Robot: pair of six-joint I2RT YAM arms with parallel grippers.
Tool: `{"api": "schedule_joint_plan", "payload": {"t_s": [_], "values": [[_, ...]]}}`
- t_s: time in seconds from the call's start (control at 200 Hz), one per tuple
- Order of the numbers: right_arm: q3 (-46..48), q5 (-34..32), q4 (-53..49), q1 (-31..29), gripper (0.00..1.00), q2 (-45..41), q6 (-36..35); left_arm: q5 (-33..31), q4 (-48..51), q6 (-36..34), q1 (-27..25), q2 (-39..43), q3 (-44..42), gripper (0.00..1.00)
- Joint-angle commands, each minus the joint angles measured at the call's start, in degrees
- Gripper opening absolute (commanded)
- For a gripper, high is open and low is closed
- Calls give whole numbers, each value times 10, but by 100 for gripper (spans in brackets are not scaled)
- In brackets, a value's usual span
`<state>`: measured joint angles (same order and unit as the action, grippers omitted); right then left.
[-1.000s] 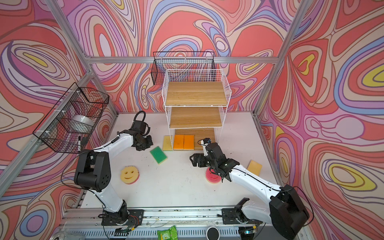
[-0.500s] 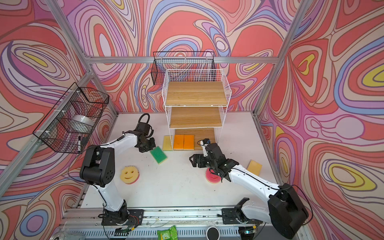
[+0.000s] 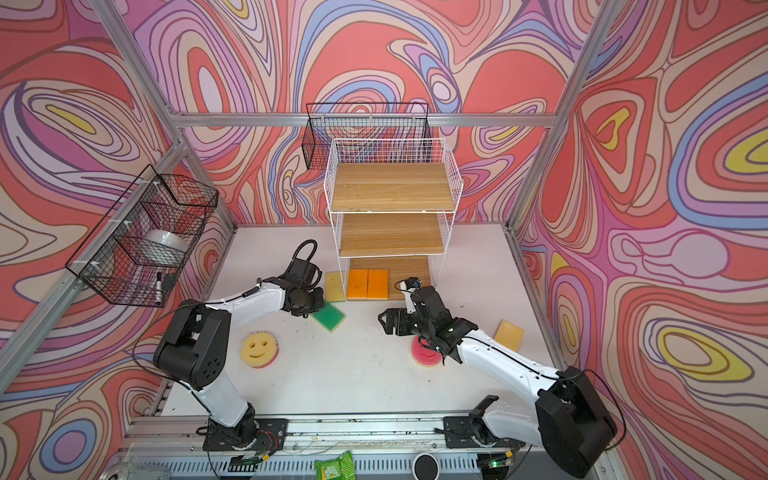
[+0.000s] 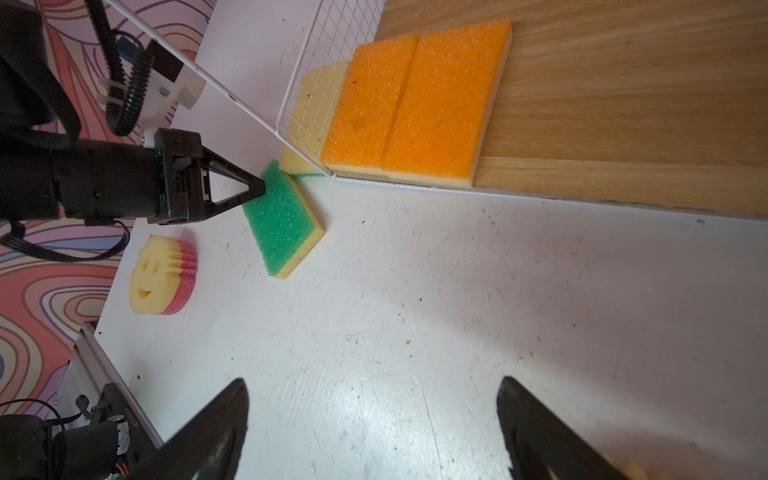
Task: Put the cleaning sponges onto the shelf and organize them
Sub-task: 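Push the green sponge farther toward the robot with the left gripper, then lift the left gripper off the green sponge while the right gripper lowers over it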
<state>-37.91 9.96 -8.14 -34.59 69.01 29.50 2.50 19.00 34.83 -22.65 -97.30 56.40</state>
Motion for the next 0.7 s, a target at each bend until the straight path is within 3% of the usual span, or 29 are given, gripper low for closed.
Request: {"api": "schedule_joint_plan", "payload": {"t_s": [0.0,0.24,0.466,0.511,0.616,0.696], "values": [[5,6,9,-3,97,0,-3,5,3,40,-44,25,-45,0],[-1,23,0,-3,98,-2,-48,-6,-3,66,-116,70,-66,0],[-30,39,-35,-3,98,19,-86,-3,-5,73,-130,135,-89,2],[-38,47,-44,-4,98,29,-99,-8,7,68,-130,158,-90,11],[-52,59,-54,-8,98,46,-128,-28,39,52,-130,217,-87,49],[-67,57,-61,-17,98,60,-153,-40,60,40,-126,258,-83,70]]}}
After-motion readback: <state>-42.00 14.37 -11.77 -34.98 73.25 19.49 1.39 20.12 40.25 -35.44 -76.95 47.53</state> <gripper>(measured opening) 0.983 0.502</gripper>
